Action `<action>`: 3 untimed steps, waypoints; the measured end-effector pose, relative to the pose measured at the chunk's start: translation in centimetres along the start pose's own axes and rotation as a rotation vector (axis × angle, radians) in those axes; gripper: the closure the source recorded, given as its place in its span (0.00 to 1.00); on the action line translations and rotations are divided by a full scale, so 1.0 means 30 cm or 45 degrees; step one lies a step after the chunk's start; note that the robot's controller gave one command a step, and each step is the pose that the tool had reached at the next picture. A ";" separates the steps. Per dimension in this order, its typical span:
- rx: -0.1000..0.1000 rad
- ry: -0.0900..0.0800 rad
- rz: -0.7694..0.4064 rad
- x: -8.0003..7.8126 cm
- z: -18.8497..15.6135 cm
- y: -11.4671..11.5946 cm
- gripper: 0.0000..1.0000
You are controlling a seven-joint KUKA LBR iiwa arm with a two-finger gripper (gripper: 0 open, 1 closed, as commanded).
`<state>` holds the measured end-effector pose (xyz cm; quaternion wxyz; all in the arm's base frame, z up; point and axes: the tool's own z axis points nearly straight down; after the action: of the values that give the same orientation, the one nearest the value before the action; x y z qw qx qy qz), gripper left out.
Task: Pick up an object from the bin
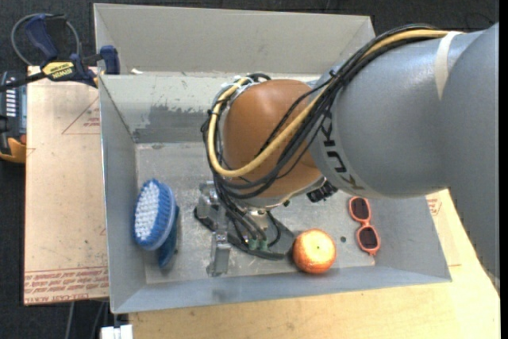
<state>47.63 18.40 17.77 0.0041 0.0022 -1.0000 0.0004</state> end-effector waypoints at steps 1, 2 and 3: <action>-0.002 -0.009 0.005 -0.007 -0.014 -0.005 0.00; -0.003 -0.018 -0.201 -0.185 0.287 -0.267 0.00; -0.017 -0.055 -0.216 -0.064 0.341 -0.355 0.00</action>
Offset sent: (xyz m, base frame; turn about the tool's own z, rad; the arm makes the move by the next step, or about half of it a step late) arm 0.0633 -0.0964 -0.1077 -0.1565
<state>49.51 7.74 7.54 -0.0173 0.0870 -0.9960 -0.0066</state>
